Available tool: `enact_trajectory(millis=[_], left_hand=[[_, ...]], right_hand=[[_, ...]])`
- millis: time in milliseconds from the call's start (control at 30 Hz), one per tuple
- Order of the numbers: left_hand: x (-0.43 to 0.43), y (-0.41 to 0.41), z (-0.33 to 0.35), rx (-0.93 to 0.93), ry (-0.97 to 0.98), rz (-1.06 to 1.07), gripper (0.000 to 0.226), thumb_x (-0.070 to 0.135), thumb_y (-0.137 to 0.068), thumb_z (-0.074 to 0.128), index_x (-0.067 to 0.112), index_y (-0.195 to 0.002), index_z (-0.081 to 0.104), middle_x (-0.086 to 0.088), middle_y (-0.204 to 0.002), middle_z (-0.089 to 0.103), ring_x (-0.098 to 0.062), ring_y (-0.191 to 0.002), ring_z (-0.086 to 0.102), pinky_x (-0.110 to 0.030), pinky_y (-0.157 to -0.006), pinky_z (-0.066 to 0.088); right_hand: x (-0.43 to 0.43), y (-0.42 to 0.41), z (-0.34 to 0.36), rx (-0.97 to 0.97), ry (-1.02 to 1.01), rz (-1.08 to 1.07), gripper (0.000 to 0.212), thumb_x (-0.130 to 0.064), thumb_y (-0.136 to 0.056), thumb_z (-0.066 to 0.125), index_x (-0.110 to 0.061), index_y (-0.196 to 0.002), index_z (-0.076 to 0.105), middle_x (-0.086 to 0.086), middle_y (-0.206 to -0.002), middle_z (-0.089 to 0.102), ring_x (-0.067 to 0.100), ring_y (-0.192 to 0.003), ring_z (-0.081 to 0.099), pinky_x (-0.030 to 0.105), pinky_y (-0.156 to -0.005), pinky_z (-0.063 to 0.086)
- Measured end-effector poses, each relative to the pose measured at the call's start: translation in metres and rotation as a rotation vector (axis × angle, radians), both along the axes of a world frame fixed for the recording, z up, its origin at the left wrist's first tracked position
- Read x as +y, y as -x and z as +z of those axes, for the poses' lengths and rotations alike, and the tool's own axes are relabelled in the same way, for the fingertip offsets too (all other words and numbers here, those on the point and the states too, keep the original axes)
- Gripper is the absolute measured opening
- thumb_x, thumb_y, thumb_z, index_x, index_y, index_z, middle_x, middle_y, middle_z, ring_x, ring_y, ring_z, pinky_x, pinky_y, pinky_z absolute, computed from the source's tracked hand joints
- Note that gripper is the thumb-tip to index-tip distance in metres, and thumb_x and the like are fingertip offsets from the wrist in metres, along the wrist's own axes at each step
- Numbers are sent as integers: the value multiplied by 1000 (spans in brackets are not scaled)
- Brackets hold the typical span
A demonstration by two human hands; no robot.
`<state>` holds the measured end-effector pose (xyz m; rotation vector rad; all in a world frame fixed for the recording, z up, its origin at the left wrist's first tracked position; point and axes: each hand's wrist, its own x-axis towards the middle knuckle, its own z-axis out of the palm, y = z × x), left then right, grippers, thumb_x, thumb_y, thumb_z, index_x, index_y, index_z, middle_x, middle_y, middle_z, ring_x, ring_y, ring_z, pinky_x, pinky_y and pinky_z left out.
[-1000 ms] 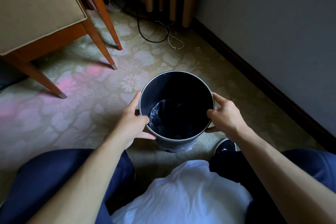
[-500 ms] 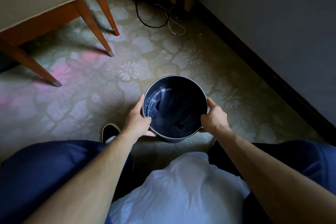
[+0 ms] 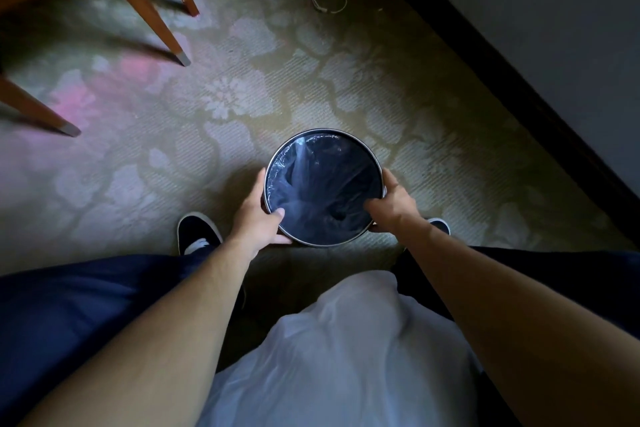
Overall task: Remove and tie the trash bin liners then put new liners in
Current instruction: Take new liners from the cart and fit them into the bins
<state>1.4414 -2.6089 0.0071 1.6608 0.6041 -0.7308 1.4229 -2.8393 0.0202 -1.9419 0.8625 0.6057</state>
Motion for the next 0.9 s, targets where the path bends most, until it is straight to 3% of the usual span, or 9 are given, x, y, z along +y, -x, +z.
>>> enact_trajectory(millis=[133,267,333,400,533,633,767,900], left_hand=[[-1,-6,3,36,-16,-66,85,-7,-95,55,63,-137,33,6,-141,51,-26,-115,61,-54,-73,62],[3,-15,25,64,-118,-155,83,1,-95,60,49,-152,23,3,-141,53,-21,-110,63,-43,-73,63],[7,-18,48,-1,-220,-237,78,2,-95,59,45,-152,27,8,-127,60,-18,-108,62,-37,-70,62],[11,-18,74,-70,-291,-320,63,7,-94,59,39,-146,43,9,-119,65,-17,-105,62,-34,-69,61],[18,0,132,-153,-304,-445,31,15,-97,58,25,-125,64,-2,-124,65,-21,-108,63,-35,-72,61],[24,33,173,-264,-293,-501,20,18,-97,58,25,-112,69,-1,-110,69,-18,-102,67,-37,-76,63],[38,88,205,-419,-316,-527,10,22,-93,65,27,-88,71,-2,-93,72,-18,-91,71,-32,-66,63],[35,124,217,-452,-275,-602,10,22,-92,65,30,-89,70,0,-88,71,-20,-88,71,-35,-69,63]], right_hand=[[-1,-3,5,58,-60,10,63,-10,-86,59,-49,-133,44,3,-114,60,28,-92,68,46,-62,64],[-1,-3,25,84,-38,43,53,-15,-88,61,-28,-137,46,13,-120,63,31,-100,68,44,-64,65],[-2,0,43,68,-32,91,52,-14,-90,60,-21,-140,48,16,-116,64,33,-100,68,44,-68,64],[-2,4,65,20,-37,139,47,-12,-90,60,-16,-136,54,17,-112,66,34,-97,70,48,-72,64],[-7,27,114,-133,-64,213,34,-14,-90,60,-20,-123,66,11,-105,71,31,-93,72,47,-74,64],[-14,60,143,-215,-65,280,24,-14,-91,61,-22,-113,68,9,-99,73,28,-93,73,44,-73,64],[-24,110,167,-320,-57,298,14,-13,-92,63,-22,-101,71,9,-91,75,26,-92,73,36,-67,63],[-26,145,187,-406,-49,283,12,-14,-94,63,-22,-94,72,11,-90,75,25,-90,74,32,-66,61]])
